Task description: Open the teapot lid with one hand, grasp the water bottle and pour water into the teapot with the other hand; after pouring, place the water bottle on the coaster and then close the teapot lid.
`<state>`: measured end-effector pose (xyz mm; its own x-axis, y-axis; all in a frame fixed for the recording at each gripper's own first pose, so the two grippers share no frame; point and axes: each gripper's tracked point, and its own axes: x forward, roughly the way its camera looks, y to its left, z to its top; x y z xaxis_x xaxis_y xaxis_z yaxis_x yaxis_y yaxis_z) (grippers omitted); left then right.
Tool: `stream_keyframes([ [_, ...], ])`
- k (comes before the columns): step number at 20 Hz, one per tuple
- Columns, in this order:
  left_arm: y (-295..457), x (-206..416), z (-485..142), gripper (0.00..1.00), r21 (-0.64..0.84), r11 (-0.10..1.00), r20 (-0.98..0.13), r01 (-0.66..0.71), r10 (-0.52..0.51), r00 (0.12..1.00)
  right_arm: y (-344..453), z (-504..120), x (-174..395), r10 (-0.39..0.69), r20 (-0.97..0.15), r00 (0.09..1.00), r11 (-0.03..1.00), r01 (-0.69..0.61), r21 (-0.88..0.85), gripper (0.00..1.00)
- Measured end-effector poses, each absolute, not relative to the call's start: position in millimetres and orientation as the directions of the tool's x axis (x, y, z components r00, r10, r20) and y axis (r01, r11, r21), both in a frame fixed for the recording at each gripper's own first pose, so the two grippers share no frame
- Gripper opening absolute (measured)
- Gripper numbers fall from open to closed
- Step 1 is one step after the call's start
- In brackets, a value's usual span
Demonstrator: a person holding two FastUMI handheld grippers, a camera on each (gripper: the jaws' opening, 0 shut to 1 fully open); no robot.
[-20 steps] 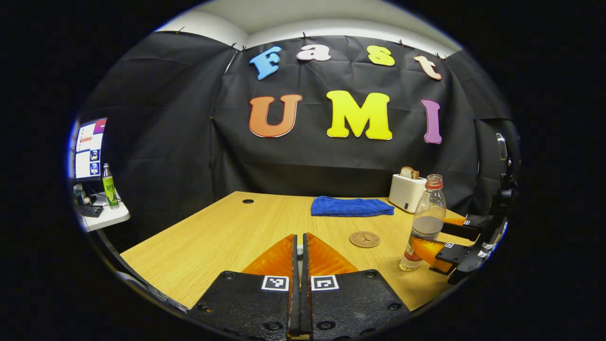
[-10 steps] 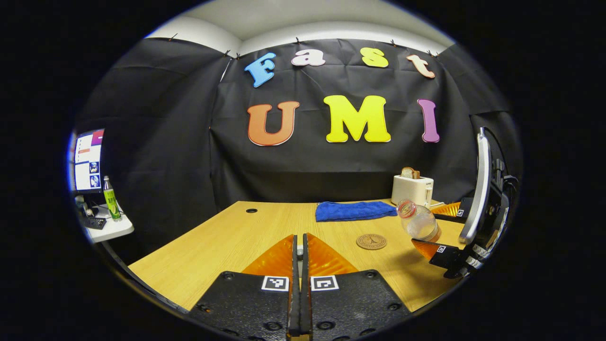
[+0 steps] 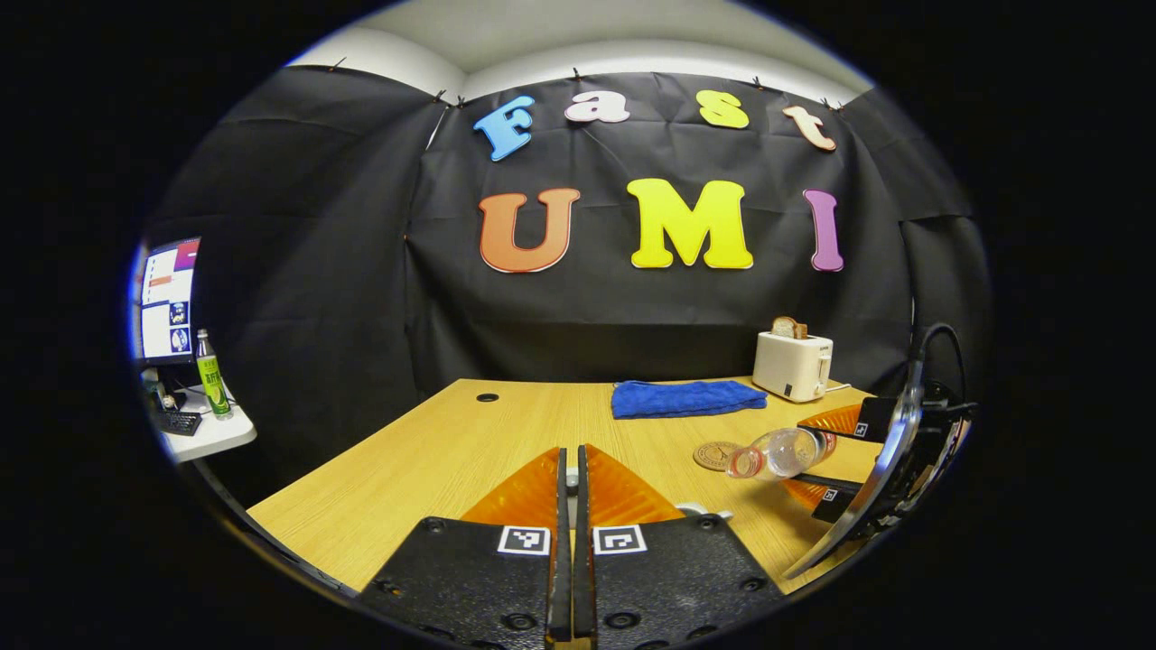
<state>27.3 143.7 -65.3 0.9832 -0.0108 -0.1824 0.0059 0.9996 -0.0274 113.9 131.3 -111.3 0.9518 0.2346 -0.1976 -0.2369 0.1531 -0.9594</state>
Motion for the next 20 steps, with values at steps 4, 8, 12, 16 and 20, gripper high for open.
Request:
stream_keyframes([
  [4, 148.4, 26.1, -62.0, 0.04, -0.018, 1.0, -0.174, 0.003, -0.007, 0.985, 139.7, -105.8, 113.2, 0.262, -0.178, 0.948, 0.05, -0.198, -0.979, 0.7],
  [8, 150.5, 25.9, -64.3, 0.04, -0.015, 1.0, -0.184, 0.009, -0.012, 0.983, 144.0, -105.4, 115.6, 0.278, -0.177, 0.944, -0.051, -0.169, -0.984, 0.7],
  [12, 155.2, 25.3, -61.0, 0.04, -0.01, 1.0, -0.179, 0.003, -0.005, 0.984, 148.7, -98.0, 123.1, 0.29, -0.161, 0.943, -0.124, -0.13, -0.984, 0.7],
  [16, 160.5, 22.5, -60.6, 0.04, -0.005, 1.0, -0.184, -0.004, 0.004, 0.983, 153.3, -95.3, 118.3, 0.306, -0.144, 0.941, -0.166, -0.097, -0.981, 0.7],
  [20, 160.7, 21.9, -59.9, 0.03, -0.001, 1.0, -0.184, -0.004, 0.004, 0.983, 156.2, -95.7, 114.2, 0.32, -0.14, 0.937, -0.222, -0.07, -0.973, 0.7],
])
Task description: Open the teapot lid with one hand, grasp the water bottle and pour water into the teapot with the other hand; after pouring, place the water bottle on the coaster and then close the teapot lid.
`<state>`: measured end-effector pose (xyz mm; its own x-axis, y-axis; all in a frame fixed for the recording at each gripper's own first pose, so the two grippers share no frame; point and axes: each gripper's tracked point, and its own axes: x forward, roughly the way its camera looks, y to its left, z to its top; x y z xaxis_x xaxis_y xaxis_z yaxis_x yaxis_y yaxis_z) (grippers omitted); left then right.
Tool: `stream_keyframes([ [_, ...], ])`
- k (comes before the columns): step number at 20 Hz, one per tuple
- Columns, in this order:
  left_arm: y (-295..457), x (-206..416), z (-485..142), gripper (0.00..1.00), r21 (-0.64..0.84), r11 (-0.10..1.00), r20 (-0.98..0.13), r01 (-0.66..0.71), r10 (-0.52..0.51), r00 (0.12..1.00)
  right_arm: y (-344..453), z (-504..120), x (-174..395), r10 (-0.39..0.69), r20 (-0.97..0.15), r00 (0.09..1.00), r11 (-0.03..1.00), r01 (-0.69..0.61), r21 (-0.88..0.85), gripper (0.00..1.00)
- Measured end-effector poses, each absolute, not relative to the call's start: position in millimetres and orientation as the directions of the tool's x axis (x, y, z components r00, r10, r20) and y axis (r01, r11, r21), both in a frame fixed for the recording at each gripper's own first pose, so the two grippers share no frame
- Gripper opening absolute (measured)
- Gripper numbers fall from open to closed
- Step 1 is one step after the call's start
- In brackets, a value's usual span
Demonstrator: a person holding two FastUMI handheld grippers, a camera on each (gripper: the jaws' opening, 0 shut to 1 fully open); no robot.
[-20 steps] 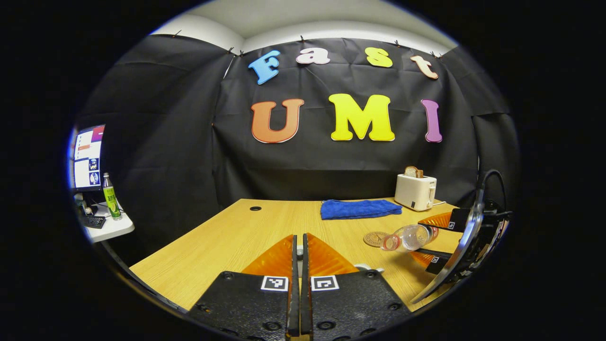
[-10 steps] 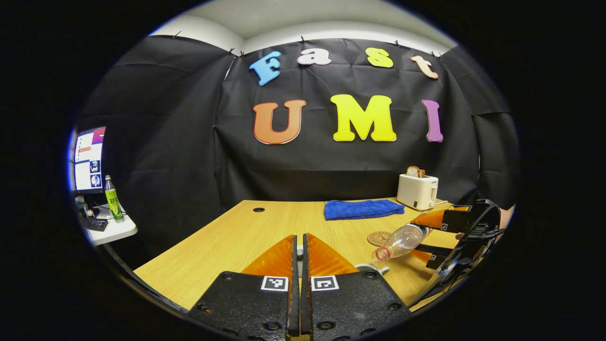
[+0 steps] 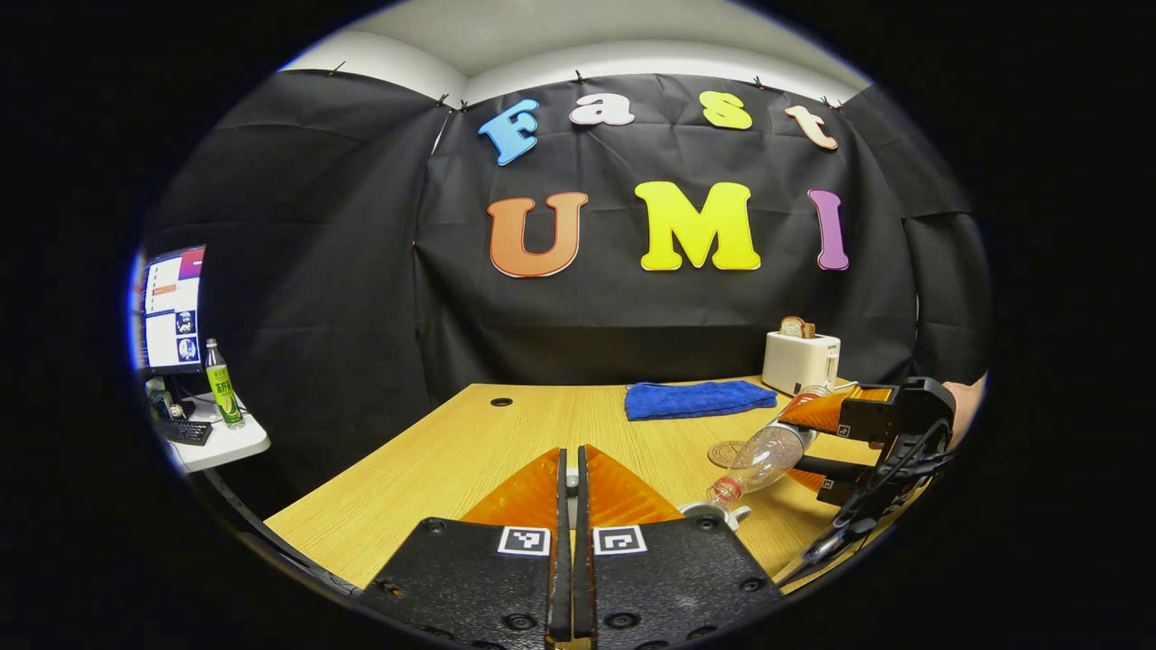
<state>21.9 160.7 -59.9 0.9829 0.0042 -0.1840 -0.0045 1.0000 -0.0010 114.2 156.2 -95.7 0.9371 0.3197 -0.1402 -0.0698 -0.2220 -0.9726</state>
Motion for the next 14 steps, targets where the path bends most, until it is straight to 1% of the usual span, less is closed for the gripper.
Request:
stream_keyframes([
  [14, 166.8, 18.4, -54.8, 0.04, 0.001, 1.0, -0.179, -0.004, 0.004, 0.984, 164.8, -92.0, 106.7, 0.336, -0.105, 0.936, -0.298, 0.0, -0.954, 0.69],
])
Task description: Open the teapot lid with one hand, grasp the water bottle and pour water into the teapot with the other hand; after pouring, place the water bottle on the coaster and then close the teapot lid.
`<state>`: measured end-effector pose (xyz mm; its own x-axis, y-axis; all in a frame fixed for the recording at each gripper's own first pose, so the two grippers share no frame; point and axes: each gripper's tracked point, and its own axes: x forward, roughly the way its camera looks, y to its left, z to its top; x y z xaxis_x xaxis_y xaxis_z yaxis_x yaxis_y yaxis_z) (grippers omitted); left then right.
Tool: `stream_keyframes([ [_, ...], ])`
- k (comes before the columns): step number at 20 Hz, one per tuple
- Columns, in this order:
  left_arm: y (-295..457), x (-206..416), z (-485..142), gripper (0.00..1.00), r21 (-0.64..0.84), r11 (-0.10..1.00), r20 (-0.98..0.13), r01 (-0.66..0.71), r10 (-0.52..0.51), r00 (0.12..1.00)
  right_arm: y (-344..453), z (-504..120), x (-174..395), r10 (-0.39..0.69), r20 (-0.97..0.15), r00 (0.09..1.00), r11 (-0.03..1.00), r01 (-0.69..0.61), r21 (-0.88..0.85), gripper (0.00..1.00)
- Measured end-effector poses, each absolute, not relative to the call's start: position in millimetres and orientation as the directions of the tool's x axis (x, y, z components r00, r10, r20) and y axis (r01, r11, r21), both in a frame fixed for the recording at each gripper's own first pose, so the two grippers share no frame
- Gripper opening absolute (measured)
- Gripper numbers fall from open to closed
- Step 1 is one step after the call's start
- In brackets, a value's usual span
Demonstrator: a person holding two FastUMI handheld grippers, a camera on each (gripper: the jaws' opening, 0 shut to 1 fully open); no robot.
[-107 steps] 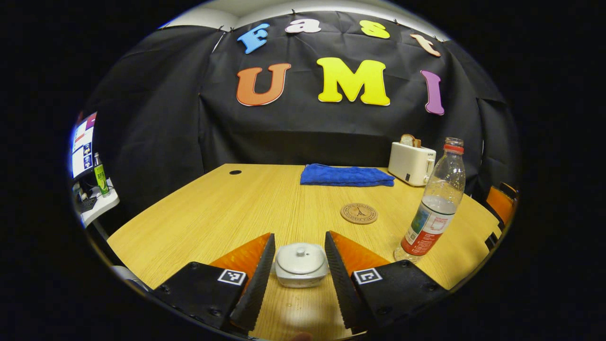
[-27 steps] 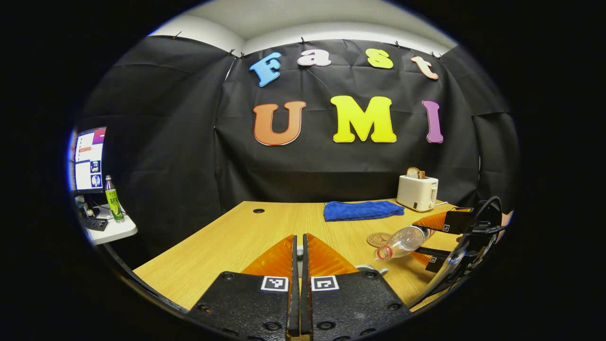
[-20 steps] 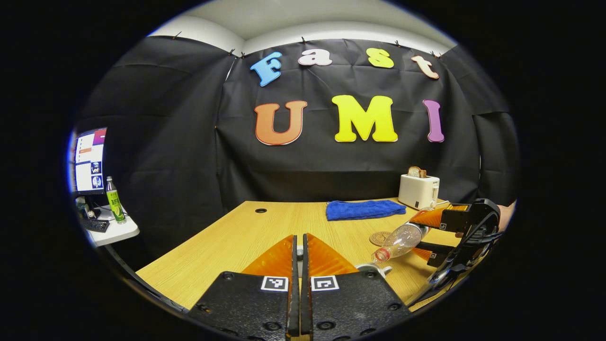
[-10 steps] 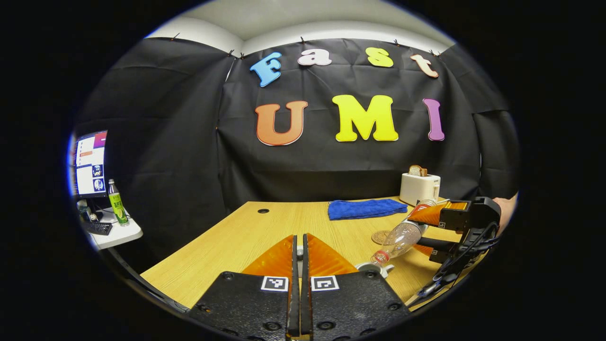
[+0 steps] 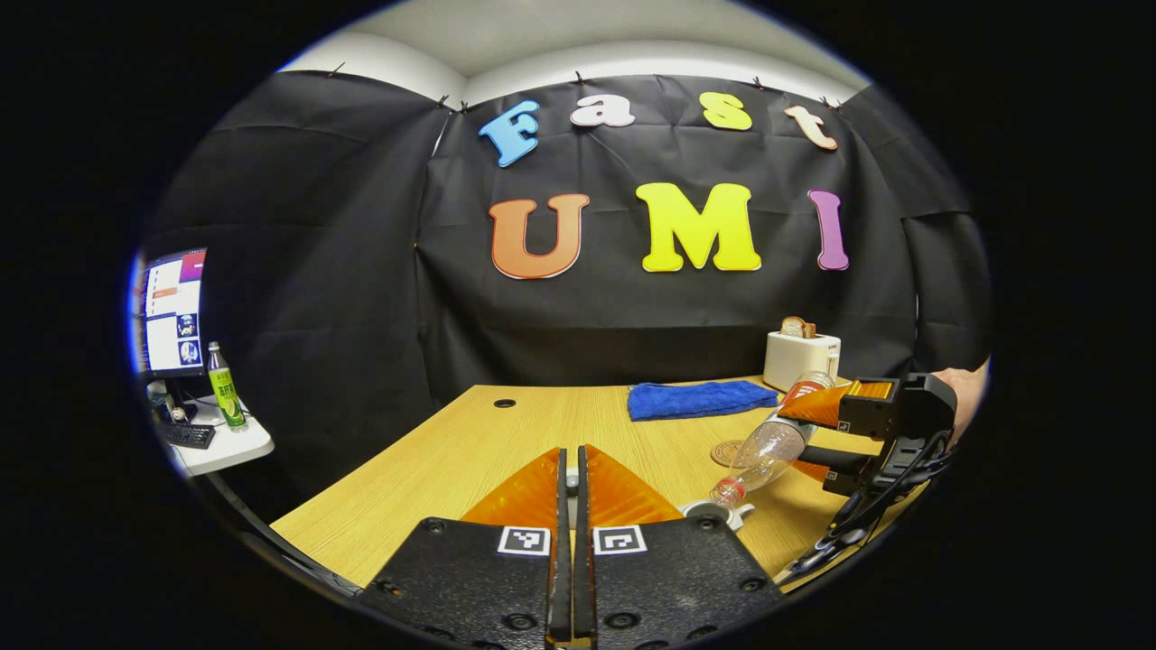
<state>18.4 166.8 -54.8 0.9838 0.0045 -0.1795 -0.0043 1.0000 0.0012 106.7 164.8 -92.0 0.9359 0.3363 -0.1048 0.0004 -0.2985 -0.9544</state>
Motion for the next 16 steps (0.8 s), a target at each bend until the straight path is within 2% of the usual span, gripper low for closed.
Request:
stream_keyframes([
  [16, 168.0, 14.4, -45.0, 0.03, 0.004, 1.0, -0.16, -0.006, 0.006, 0.987, 175.2, -69.9, 111.2, 0.369, -0.074, 0.926, -0.379, 0.077, -0.922, 0.7],
])
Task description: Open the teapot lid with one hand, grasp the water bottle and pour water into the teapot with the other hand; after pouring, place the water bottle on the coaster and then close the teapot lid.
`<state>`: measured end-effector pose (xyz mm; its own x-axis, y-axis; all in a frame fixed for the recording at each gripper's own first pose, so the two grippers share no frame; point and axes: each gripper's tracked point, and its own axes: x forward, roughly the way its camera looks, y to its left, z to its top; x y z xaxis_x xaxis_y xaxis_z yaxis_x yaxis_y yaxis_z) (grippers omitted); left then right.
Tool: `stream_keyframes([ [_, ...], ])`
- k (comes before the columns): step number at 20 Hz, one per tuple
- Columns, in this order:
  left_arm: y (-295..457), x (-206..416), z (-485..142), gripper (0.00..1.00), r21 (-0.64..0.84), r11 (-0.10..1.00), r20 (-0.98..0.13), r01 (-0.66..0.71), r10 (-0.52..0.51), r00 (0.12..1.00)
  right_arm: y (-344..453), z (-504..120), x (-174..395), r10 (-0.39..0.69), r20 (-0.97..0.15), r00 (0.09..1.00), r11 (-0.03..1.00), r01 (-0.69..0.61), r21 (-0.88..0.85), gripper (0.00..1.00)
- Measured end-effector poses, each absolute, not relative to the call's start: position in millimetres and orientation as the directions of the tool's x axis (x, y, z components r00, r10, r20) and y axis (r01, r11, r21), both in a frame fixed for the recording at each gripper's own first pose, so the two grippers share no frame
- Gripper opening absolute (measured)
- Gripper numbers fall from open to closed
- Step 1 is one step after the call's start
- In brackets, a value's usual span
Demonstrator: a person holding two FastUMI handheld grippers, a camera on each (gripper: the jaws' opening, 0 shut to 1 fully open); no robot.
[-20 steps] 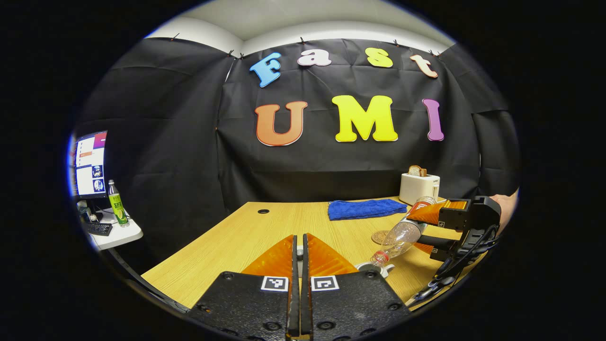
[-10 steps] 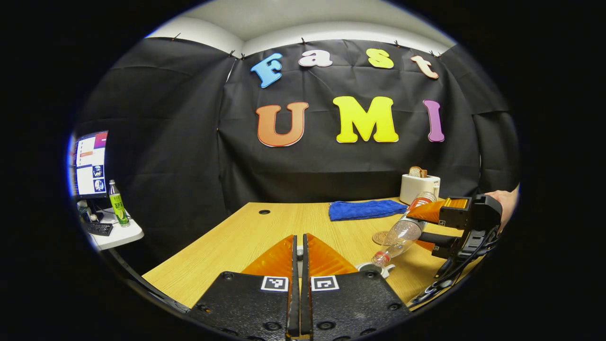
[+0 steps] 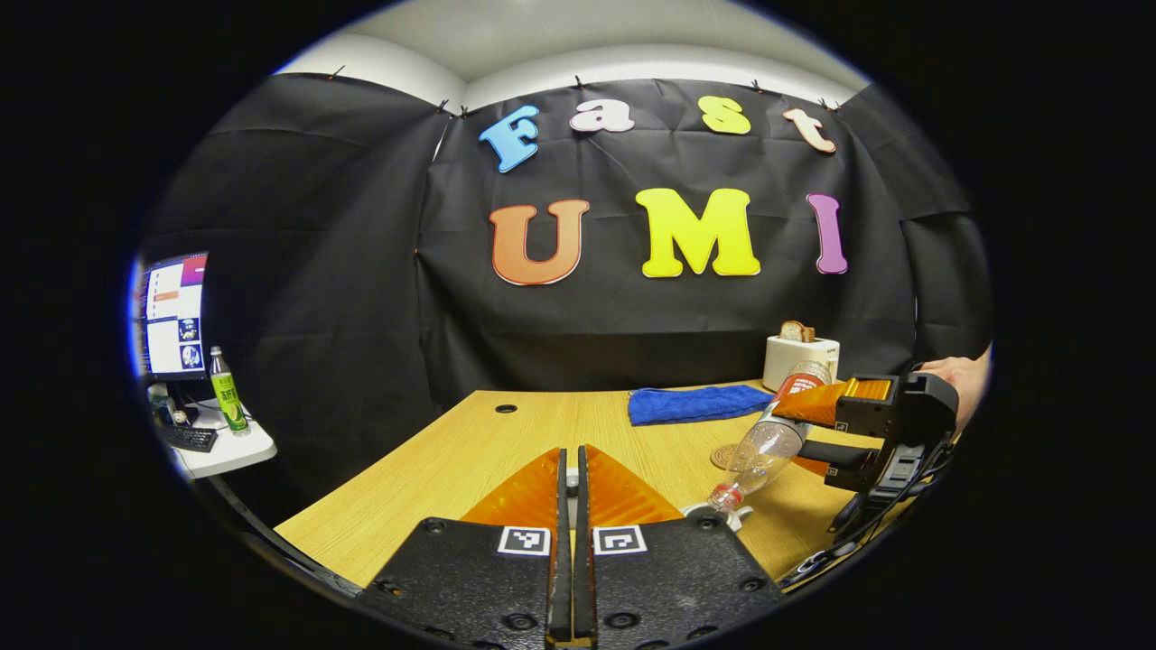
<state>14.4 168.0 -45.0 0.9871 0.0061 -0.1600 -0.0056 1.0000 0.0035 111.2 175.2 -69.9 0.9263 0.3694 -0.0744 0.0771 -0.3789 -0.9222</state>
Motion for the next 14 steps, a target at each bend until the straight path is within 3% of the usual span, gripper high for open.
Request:
stream_keyframes([
  [14, 174.3, 12.7, -42.4, 0.04, -0.006, 1.0, -0.151, -0.011, 0.01, 0.989, 183.7, -53.9, 111.7, 0.392, -0.047, 0.919, -0.47, 0.156, -0.869, 0.69],
])
